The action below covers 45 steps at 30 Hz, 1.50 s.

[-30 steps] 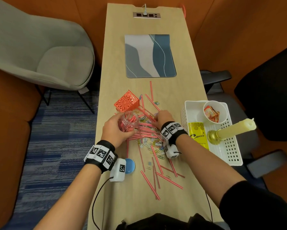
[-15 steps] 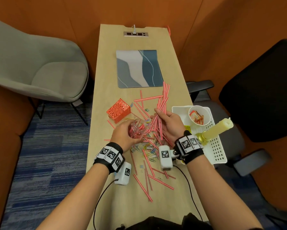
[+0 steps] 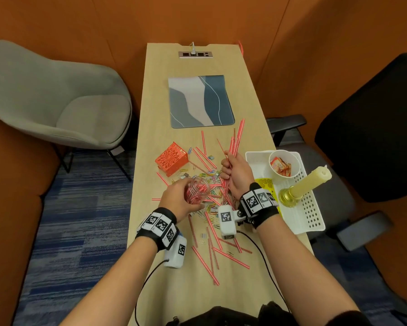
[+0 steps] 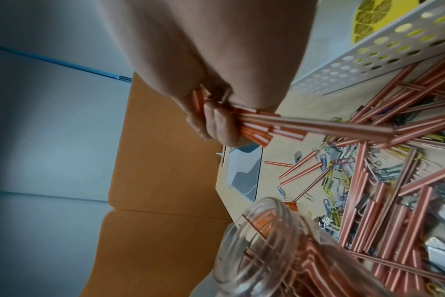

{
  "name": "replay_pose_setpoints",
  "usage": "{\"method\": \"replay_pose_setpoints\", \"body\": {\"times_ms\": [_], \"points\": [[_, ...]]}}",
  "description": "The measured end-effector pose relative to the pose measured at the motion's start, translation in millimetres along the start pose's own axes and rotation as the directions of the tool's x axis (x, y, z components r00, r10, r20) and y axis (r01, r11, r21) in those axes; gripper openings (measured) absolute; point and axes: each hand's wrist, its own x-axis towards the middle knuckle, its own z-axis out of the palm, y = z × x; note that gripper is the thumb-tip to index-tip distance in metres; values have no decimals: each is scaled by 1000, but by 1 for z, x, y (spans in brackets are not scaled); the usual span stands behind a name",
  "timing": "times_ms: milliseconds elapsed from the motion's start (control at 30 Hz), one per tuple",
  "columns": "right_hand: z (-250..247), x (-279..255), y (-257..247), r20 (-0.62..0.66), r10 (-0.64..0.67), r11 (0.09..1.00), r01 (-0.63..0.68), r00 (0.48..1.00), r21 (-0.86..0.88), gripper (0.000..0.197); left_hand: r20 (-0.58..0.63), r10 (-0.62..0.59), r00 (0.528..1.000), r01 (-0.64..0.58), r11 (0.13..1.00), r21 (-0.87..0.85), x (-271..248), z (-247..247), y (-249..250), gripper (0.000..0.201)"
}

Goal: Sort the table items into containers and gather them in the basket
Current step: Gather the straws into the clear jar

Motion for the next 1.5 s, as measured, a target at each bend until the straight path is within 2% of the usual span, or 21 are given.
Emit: {"method": "replay_pose_setpoints", "body": {"times_ms": [133,300,467,567,733,900,967,1033,1133,1200,1300,1400,1500], "points": [[8,-2,-5,32,-76,995,78,997,-64,15,-3,22,1000,-22,1000,-8,2,3,4,85],[21,-10,-25,90,-164,984,157,982,78,32,-12,64,998,-65,997,-43,2,4,10,79],[36,-23,-42,68,-288,952,278,955,128,47,7,97,995,-96,993,-63,4,7,8,77],[38,-24,-27,43,-326,945,326,944,16,50,-14,119,993,-120,989,-88,5,7,13,76],[32,-27,7,31,-313,923,311,949,-228,50,-22,112,993,-114,985,-128,6,2,21,77],[15,-23,21,90,-415,760,399,905,-512,52,-63,121,991,-128,986,-111,9,-2,19,78],[10,-23,29,152,-436,686,437,887,-581,53,-69,138,988,-142,987,-71,10,-3,21,79],[7,-22,36,198,-452,636,470,870,-613,44,-54,142,988,-143,990,-18,11,-2,21,82],[4,-22,33,235,-496,556,513,836,-654,20,-41,134,990,-134,991,0,10,-1,20,85],[1,-23,24,222,-538,557,541,813,-630,11,-39,135,990,-136,991,-11,10,-2,20,83],[-3,-26,16,231,-591,519,584,773,-624,18,-42,145,989,-145,989,-2,9,-3,19,82],[-3,-30,20,250,-583,498,583,773,-642,18,-41,144,989,-145,989,-3,10,-3,22,82],[-10,-33,16,157,-656,511,588,738,-627,19,-39,153,987,-153,988,-7,11,-4,25,83]]}}
